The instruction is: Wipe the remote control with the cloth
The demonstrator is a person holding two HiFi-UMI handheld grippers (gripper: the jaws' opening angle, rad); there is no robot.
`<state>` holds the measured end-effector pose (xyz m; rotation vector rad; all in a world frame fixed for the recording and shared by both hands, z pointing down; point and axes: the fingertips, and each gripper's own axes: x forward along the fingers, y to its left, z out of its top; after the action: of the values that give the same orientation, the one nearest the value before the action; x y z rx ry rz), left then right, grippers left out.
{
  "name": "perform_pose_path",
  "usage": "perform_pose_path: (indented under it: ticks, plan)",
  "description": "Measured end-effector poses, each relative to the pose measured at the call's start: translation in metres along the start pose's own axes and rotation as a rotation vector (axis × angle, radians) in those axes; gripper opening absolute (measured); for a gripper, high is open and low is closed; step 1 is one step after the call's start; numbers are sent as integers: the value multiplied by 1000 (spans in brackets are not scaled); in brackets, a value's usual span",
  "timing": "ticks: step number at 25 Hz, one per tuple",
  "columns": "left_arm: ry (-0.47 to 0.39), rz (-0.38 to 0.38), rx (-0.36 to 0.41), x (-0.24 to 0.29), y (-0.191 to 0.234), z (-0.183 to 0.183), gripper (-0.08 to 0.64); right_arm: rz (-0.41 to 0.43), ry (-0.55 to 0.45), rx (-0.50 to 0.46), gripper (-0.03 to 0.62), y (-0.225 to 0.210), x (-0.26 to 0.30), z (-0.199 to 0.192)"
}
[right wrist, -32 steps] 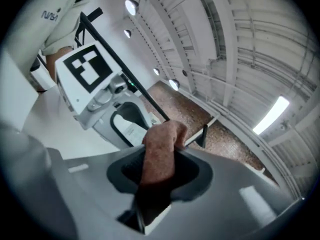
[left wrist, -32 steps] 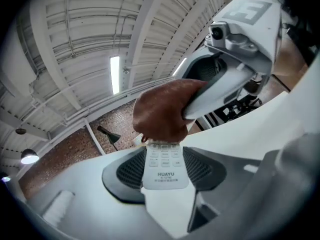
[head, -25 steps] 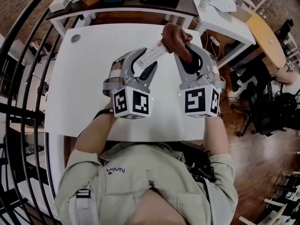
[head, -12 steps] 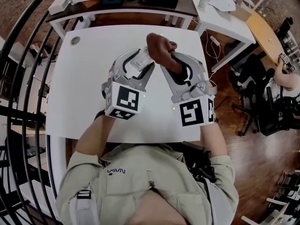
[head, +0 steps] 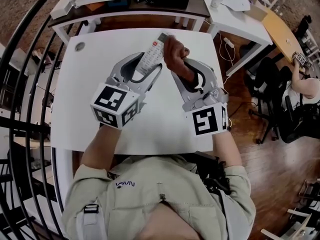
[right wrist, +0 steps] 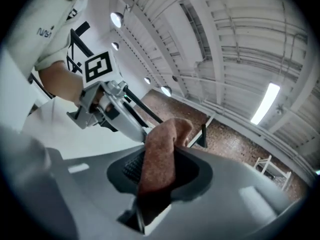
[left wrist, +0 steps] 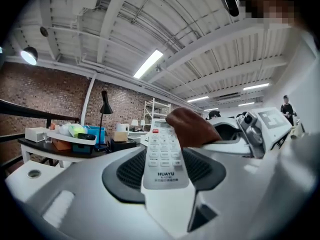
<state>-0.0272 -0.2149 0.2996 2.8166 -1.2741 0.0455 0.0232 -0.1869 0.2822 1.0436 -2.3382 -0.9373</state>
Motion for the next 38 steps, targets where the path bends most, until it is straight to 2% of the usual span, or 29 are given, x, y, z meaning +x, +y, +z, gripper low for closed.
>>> perform_pose_path:
  ticks: [3, 5, 7, 10, 12, 19, 25, 27, 29, 32, 34, 36, 38]
  plan:
    - [-9, -3, -36, -1, 4, 1, 241, 71, -27, -6, 109, 16, 1, 6]
    - [-17, -13, -56, -2, 3, 3, 241, 57, -45, 7, 109, 10, -1, 6]
    - [-29, -30, -66, -4, -2, 6, 241, -27, -65, 57, 109, -14, -4, 4]
    - [-52, -62, -63, -7, -13, 14, 241, -170, -95, 223, 110, -57, -10, -5]
    - [-75, -80, -57, -9, -20, 20, 242, -196, -108, 312, 110, -71, -11, -10]
    - [-107, -96, -50, -12, -27, 30, 241, -35, -175, 323, 110, -33, -4, 7]
    - [-135, -94, -62, -16, -25, 38, 241, 155, -153, 244, 109, 18, 3, 15]
    - [-141, -96, -68, -18, -24, 40, 241, 184, -153, 223, 109, 25, 3, 17]
    - [-146, -112, -77, -21, -27, 42, 241, 137, -166, 242, 109, 11, 2, 16]
    - [-141, -157, -78, -22, -39, 43, 241, -12, -190, 359, 109, -40, -5, 7]
    - [-129, -195, -75, -21, -49, 40, 241, -69, -191, 388, 109, -68, -9, -2]
    - [-117, -233, -71, -19, -59, 38, 241, -70, -192, 391, 110, -77, -7, -5]
    - [-113, -250, -67, -17, -63, 38, 241, -37, -209, 369, 110, -69, -2, 0]
